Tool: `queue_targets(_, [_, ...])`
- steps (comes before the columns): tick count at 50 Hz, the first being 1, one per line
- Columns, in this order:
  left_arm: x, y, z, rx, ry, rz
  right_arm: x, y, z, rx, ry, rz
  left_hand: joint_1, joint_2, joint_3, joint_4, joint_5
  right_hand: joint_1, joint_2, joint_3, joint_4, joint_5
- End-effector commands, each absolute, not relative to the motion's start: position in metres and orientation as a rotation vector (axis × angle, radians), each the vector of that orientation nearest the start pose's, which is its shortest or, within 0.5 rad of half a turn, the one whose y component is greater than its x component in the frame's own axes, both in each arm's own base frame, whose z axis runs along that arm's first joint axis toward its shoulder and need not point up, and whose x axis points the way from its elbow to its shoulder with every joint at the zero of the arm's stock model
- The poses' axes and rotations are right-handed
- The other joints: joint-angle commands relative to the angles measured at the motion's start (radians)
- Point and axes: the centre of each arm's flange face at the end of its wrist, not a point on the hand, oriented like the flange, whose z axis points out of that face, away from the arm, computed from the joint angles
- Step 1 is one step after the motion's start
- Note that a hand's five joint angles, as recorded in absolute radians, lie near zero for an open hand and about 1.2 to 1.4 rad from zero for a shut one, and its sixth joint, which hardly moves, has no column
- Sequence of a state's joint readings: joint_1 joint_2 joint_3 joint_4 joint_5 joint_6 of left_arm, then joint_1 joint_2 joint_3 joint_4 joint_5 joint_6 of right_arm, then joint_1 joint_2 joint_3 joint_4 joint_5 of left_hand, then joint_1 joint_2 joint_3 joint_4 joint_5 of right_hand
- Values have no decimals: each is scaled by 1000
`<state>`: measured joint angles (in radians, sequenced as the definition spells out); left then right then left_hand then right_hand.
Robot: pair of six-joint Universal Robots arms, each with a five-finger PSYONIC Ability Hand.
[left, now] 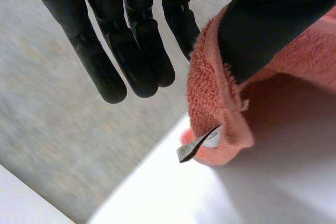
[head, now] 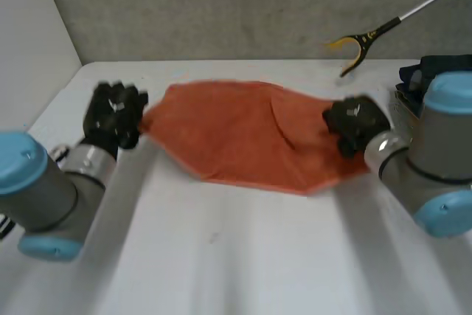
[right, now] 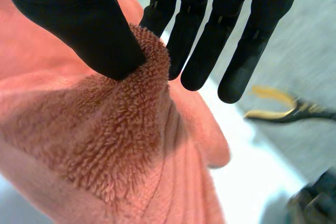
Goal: Fold the laundry.
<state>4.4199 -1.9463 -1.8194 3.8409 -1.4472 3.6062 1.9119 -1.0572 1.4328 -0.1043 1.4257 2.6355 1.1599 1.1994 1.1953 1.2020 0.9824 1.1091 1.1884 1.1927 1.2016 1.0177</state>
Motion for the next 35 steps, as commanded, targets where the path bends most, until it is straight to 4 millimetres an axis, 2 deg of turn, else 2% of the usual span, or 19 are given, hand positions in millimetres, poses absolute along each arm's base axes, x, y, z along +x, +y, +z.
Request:
queue_targets(1, [-236, -289, 158, 980, 1928, -2186, 247, -307, 150, -1162, 2333, -1770, 236, 197, 201, 194, 239, -202, -281, -285, -294, -285])
queue_targets(3, [-233, -285, 168, 967, 1899, -2207, 241, -310, 148, -1146, 2357, -1765, 236, 197, 201, 194, 239, -392, -471, -476, -485, -475])
queue_targets(4, [-232, -284, 171, 961, 1891, -2213, 238, -311, 148, -1135, 2367, -1767, 236, 197, 201, 194, 239, -413, -493, -497, -506, -496])
queue_targets(10, [-229, -275, 190, 934, 1839, -2263, 210, -328, 180, -1034, 2378, -1905, 236, 197, 201, 194, 239, -408, -487, -491, -500, -491])
queue_targets(12, [-228, -271, 200, 922, 1811, -2288, 202, -334, 184, -1004, 2396, -1936, 236, 197, 201, 194, 239, -480, -560, -564, -573, -564])
queue_targets(13, [-227, -269, 204, 918, 1800, -2297, 195, -339, 187, -987, 2421, -1947, 236, 197, 201, 194, 239, -760, -839, -844, -852, -843])
queue_targets(14, [-227, -269, 207, 913, 1789, -2307, 192, -341, 188, -982, 2431, -1949, 236, 197, 201, 194, 239, -935, -1014, -1018, -1027, -1018])
queue_targets(18, [-228, -264, 222, 895, 1747, -2359, 183, -341, 187, -979, 2495, -1866, 236, 197, 201, 194, 239, -935, -1014, -1018, -1027, -1018])
queue_targets(23, [-227, -264, 227, 874, 1748, -2382, 171, -336, 182, -960, 2560, -1789, 236, 197, 201, 194, 239, -935, -1014, -1018, -1027, -1018])
queue_targets(30, [-226, -264, 224, 865, 1764, -2376, 164, -302, 199, -1098, 2504, -1787, 236, 197, 201, 194, 239, -716, -795, -800, -808, -799])
queue_targets(35, [-224, -264, 222, 866, 1775, -2366, 154, -289, 179, -1175, 2490, -1665, 236, 197, 201, 194, 239, -733, -813, -817, -826, -817])
